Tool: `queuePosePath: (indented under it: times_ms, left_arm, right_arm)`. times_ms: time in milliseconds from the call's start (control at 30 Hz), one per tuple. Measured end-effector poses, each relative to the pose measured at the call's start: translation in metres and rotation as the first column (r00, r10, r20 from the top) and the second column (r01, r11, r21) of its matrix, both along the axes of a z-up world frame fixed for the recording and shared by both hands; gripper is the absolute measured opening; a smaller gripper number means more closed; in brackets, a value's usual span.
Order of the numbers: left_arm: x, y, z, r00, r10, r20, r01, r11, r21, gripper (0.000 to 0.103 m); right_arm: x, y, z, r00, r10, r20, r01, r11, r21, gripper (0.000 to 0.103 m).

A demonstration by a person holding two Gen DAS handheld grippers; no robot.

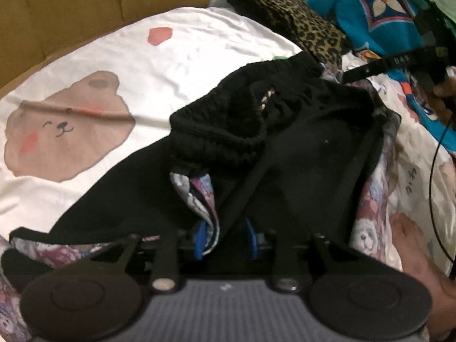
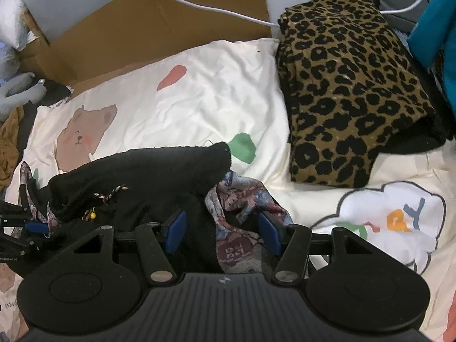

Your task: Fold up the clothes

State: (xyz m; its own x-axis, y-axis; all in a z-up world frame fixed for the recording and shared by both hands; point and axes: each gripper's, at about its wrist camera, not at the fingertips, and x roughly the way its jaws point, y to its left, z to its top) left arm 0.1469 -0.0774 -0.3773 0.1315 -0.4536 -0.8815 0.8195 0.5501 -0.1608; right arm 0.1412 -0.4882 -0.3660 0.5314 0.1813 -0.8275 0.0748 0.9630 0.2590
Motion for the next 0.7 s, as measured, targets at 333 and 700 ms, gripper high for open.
queuePosePath:
  times_ms: [333,700]
  left_arm:
    - [0.020,0.023,0.035,0.996,0.082,0.024,-0.081,0.996,-0.037,0.030]
    - [0.061,0.025,0.024,0.985,0.170,-0.011,-0.171,0.982,-0.085,0.031]
  right_arm:
    - [-0.008,-0.013,-0.004,0.999,-0.034,-0.010,0.034,0.999,0.002,0.063]
    - [-0.008,-0.017,-0.004,0.999,-0.037,-0.008,0.037,0.999,-0.009,0.063]
